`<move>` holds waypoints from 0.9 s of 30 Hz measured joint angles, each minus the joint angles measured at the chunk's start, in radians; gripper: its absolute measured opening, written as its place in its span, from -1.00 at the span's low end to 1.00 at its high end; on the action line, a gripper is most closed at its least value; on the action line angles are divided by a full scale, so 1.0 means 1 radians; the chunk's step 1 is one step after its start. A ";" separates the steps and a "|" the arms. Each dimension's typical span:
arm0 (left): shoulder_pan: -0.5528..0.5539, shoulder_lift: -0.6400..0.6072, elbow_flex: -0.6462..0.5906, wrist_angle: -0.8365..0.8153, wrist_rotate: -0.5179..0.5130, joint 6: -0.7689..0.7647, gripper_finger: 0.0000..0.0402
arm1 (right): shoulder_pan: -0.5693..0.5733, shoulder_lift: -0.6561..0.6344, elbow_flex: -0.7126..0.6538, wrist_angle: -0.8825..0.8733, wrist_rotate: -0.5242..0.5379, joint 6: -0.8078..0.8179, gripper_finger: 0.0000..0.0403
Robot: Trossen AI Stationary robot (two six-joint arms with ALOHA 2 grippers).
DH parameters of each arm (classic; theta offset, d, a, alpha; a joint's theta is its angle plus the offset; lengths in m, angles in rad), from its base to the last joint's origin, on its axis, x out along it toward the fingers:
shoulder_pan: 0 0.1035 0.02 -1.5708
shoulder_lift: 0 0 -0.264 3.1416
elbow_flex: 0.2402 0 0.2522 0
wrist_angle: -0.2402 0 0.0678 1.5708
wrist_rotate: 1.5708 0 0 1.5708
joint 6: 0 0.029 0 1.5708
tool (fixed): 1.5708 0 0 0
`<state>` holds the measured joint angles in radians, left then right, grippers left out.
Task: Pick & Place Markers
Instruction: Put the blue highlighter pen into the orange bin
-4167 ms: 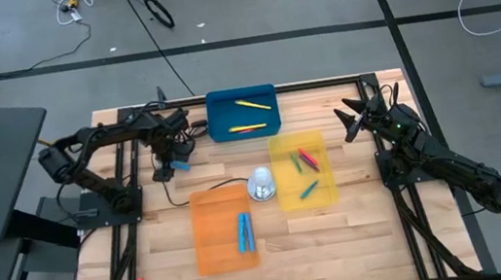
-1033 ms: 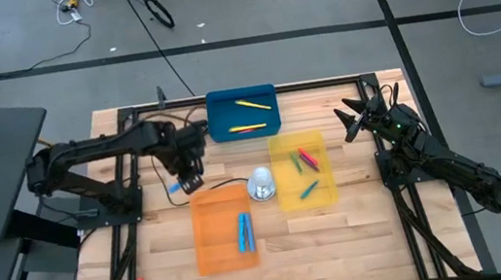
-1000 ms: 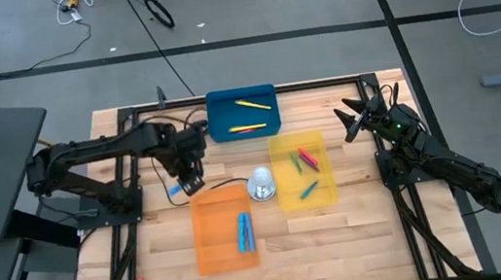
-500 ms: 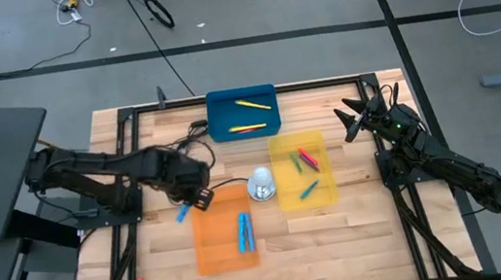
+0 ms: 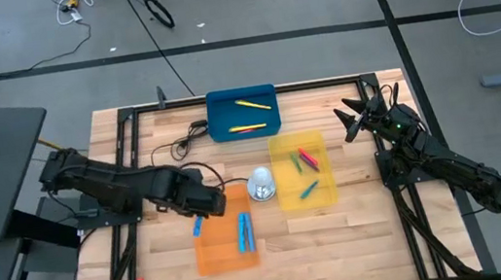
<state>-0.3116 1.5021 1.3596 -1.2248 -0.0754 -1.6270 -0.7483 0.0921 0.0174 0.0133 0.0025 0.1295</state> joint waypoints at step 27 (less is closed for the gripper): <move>-0.058 0.387 0.433 -0.166 0.000 -0.273 -0.68 | 0.000 0.000 0.000 0.000 0.000 0.000 0.22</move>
<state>-0.3694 1.8894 1.7924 -1.3912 -0.0755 -1.9003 -0.7483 0.0925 0.0174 0.0135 0.0029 0.1295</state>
